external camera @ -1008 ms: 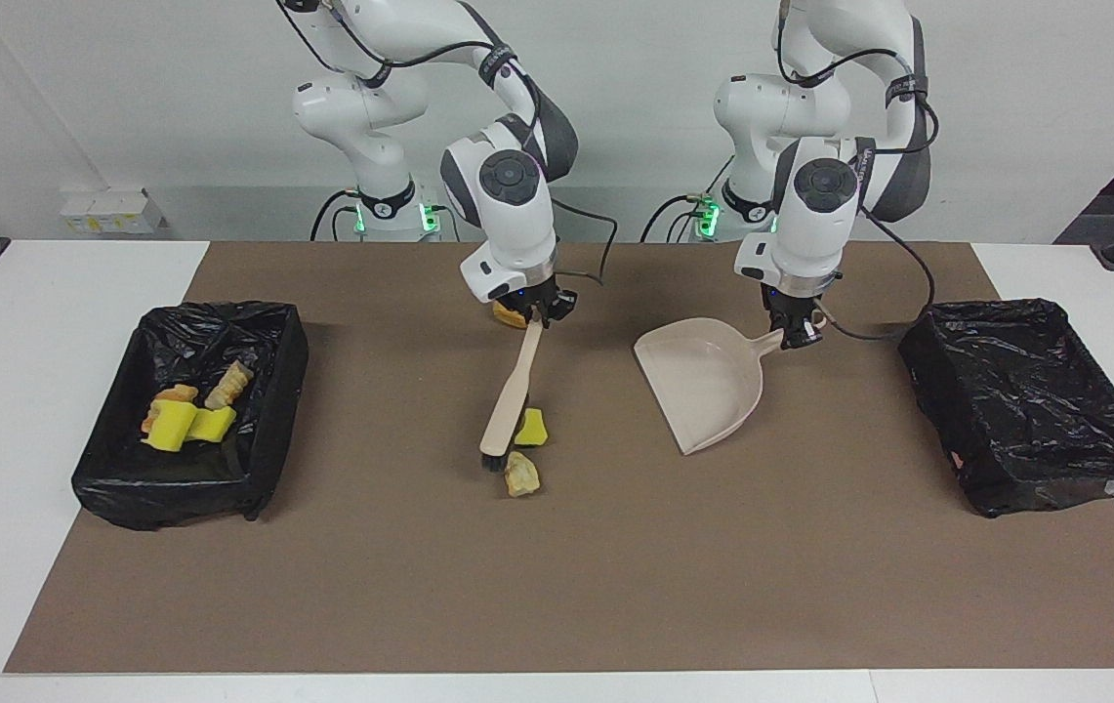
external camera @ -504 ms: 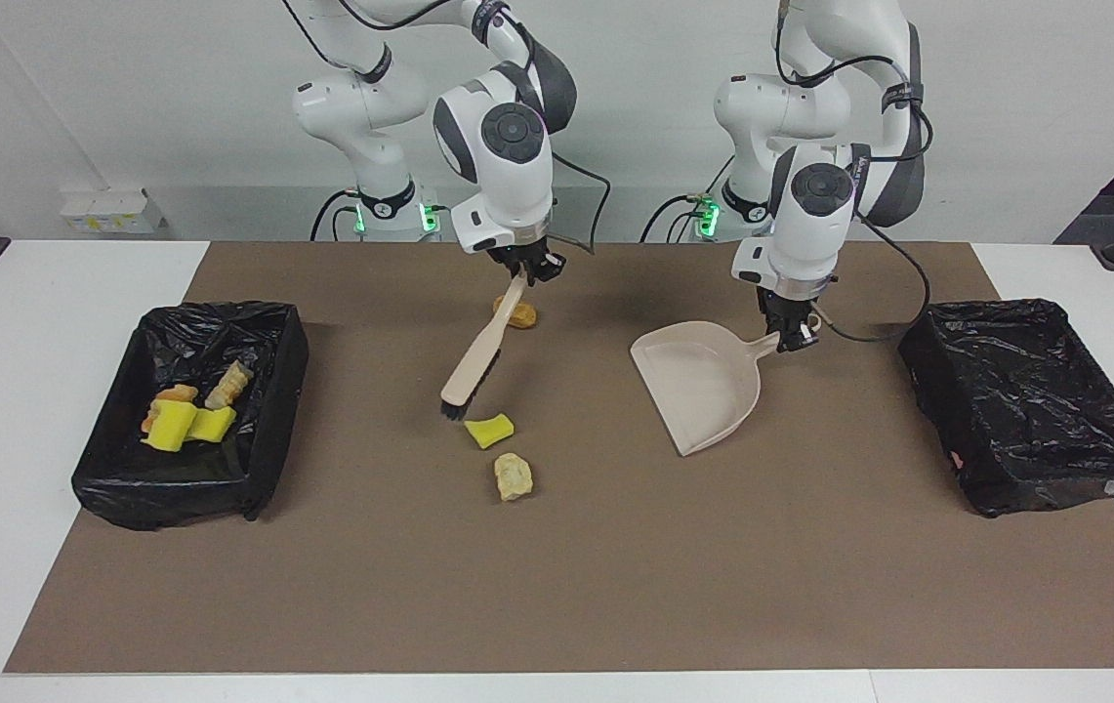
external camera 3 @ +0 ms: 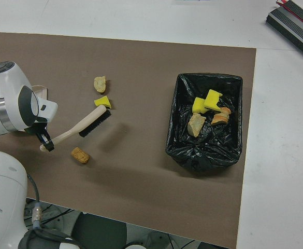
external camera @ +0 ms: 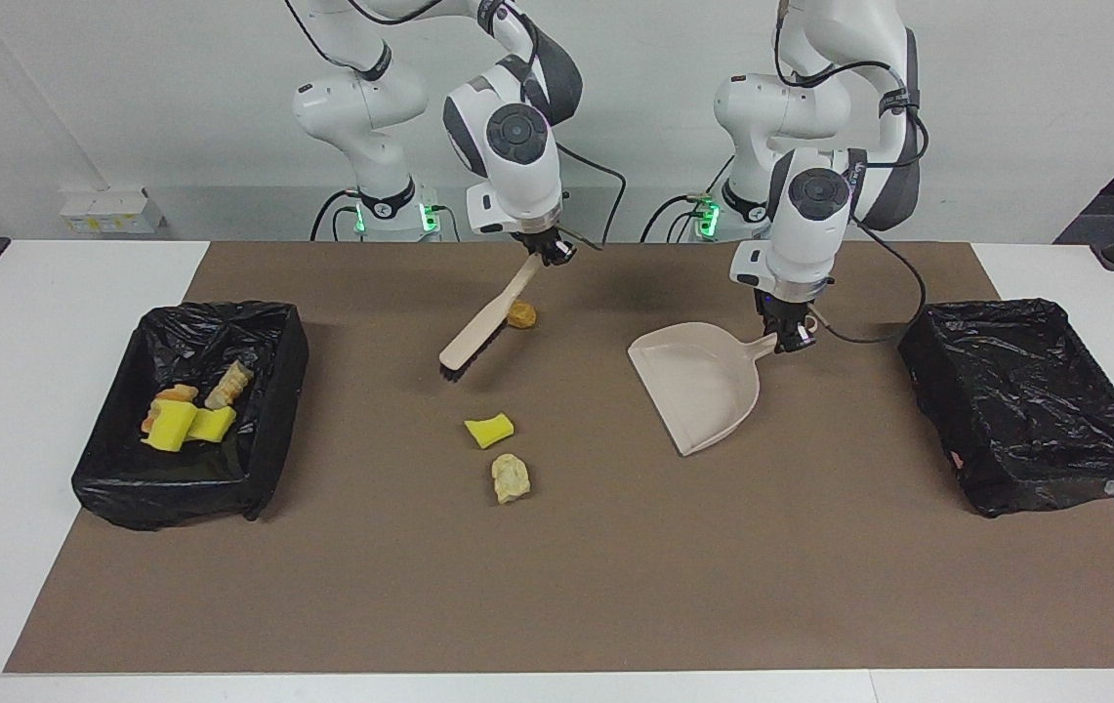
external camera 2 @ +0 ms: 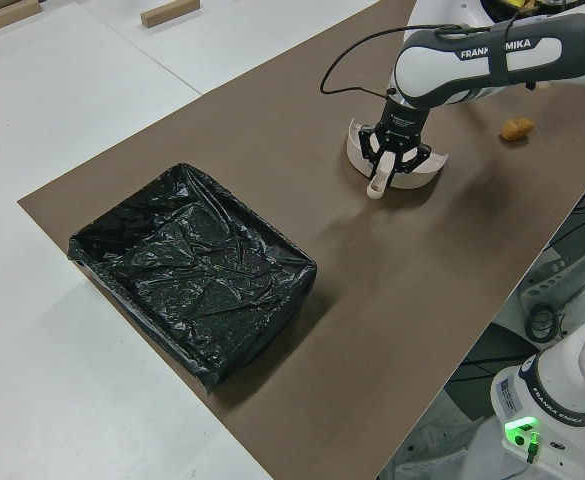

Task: Sweep and dump trash in bin
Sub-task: 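Sweep the scattered pieces toward the dustpan held by the left gripper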

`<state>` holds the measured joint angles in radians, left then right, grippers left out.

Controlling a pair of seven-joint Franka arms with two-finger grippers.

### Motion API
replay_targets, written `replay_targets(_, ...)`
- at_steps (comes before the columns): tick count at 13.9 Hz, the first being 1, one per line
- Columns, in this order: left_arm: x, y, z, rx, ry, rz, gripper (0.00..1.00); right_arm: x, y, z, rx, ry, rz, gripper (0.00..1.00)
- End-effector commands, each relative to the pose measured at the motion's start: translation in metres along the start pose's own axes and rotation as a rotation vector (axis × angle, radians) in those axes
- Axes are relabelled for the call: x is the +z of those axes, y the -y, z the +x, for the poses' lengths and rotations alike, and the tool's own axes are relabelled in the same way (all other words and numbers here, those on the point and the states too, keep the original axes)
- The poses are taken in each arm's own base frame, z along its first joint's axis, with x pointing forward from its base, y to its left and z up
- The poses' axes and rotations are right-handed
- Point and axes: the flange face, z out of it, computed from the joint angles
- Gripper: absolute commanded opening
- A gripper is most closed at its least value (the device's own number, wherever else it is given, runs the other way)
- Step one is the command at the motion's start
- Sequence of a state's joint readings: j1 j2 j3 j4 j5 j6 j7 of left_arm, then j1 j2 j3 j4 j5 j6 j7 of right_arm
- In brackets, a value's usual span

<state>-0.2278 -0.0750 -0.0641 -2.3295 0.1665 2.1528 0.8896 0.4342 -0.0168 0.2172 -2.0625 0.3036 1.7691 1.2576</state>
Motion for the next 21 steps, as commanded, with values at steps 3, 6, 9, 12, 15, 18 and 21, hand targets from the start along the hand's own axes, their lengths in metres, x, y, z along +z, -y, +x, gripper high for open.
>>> replay_targets(3,0.001,-0.004,0.005,-0.017,-0.017,0.008,0.0,0.012,-0.026,-0.079,0.164,0.01,0.001,0.0)
replay_targets(6,0.002,-0.003,0.006,-0.014,-0.018,0.012,0.0,0.04,-0.021,-0.104,0.231,0.022,-0.005,0.0)
replay_targets(9,0.001,-0.002,0.005,0.009,-0.01,0.012,0.0,0.084,-0.009,-0.118,0.297,0.019,0.039,0.0)
replay_targets(12,0.0,0.002,0.003,0.065,-0.015,0.019,0.0,0.114,0.011,-0.113,0.326,0.012,0.052,0.0)
replay_targets(15,0.002,0.003,0.004,0.056,-0.013,0.012,0.0,0.112,0.026,-0.08,0.237,0.004,0.118,0.0)
replay_targets(18,0.001,0.002,0.005,0.042,-0.014,0.012,0.0,0.1,0.044,-0.026,0.135,-0.002,0.186,0.0)
replay_targets(21,0.001,0.002,0.005,0.036,-0.014,0.014,0.0,0.078,0.065,0.023,0.051,-0.051,0.223,0.0)
